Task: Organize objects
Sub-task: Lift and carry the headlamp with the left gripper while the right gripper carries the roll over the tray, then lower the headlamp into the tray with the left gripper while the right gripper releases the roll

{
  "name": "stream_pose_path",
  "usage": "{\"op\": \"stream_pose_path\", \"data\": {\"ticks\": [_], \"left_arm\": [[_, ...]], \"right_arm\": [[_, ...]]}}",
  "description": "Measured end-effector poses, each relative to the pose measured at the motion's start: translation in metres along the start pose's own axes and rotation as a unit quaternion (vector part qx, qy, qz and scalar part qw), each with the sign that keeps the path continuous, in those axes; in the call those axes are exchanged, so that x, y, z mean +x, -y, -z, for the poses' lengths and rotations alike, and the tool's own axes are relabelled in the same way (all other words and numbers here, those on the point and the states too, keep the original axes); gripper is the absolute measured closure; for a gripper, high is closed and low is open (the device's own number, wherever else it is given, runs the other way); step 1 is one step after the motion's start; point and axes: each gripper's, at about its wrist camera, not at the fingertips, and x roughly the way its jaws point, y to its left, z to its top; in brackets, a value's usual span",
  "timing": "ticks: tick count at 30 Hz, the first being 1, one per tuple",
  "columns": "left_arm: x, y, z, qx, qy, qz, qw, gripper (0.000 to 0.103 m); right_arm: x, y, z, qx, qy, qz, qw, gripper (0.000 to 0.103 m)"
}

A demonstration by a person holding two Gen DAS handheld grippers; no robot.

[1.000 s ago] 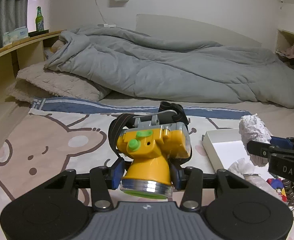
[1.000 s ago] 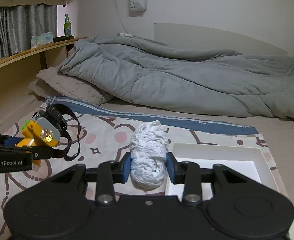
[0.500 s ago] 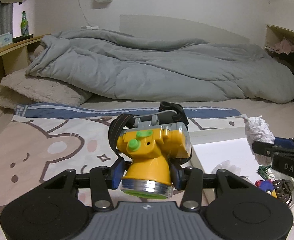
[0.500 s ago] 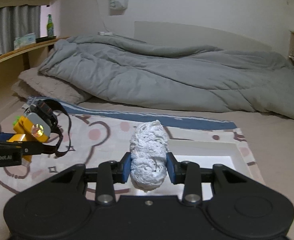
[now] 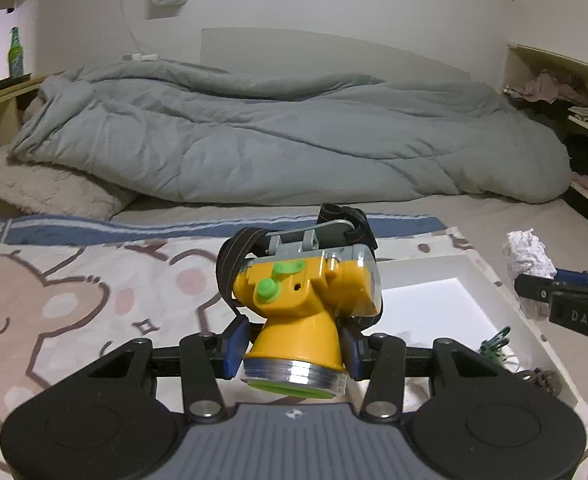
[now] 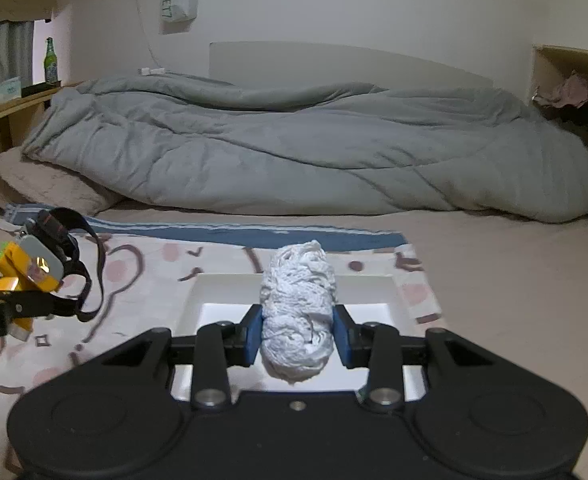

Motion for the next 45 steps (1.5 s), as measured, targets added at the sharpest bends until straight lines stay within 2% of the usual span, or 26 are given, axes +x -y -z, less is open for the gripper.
{"op": "stream_pose_path", "data": {"ticks": [5, 9, 13, 16, 21, 30, 34, 36, 37, 38, 42, 45], "left_arm": [[0.012, 0.023, -0.006, 0.025, 0.001, 0.014, 0.9996, 0.054], [0.031, 0.045, -0.009, 0.049, -0.006, 0.015, 0.9986, 0.054], [0.057, 0.067, -0.013, 0.064, -0.014, 0.019, 0.9977, 0.054], [0.077, 0.083, -0.014, 0.073, -0.022, 0.022, 0.9968, 0.054], [0.118, 0.101, -0.011, 0.071, -0.050, 0.029, 0.9959, 0.054], [0.169, 0.116, 0.003, 0.130, -0.077, -0.001, 0.9885, 0.054], [0.179, 0.112, 0.006, 0.124, -0.081, -0.009, 0.9890, 0.054], [0.182, 0.110, 0.006, 0.112, -0.095, -0.007, 0.9891, 0.050], [0.182, 0.109, 0.007, 0.107, -0.098, -0.003, 0.9895, 0.039], [0.180, 0.109, 0.007, 0.104, -0.097, -0.004, 0.9898, 0.027], [0.170, 0.113, 0.008, 0.125, -0.091, -0.005, 0.9879, 0.024], [0.162, 0.111, 0.007, 0.124, -0.088, -0.005, 0.9884, 0.024]], "right_arm": [[0.013, 0.020, -0.008, 0.010, 0.000, 0.026, 1.000, 0.065], [0.034, 0.037, -0.003, 0.044, -0.004, 0.026, 0.999, 0.065], [0.061, 0.048, 0.008, 0.029, -0.040, 0.032, 0.998, 0.065], [0.077, 0.056, 0.014, 0.042, -0.056, 0.007, 0.998, 0.065], [0.098, 0.057, 0.026, 0.029, -0.075, -0.009, 0.997, 0.065], [0.125, 0.059, 0.044, 0.024, -0.097, -0.030, 0.995, 0.065], [0.133, 0.060, 0.049, 0.028, -0.104, -0.030, 0.994, 0.065], [0.135, 0.059, 0.048, 0.030, -0.105, -0.033, 0.994, 0.060], [0.135, 0.059, 0.049, 0.032, -0.105, -0.030, 0.994, 0.056], [0.136, 0.059, 0.048, 0.035, -0.105, -0.025, 0.994, 0.048], [0.135, 0.063, 0.046, 0.051, -0.109, -0.020, 0.993, 0.042], [0.132, 0.067, 0.044, 0.065, -0.110, -0.013, 0.992, 0.042]]}}
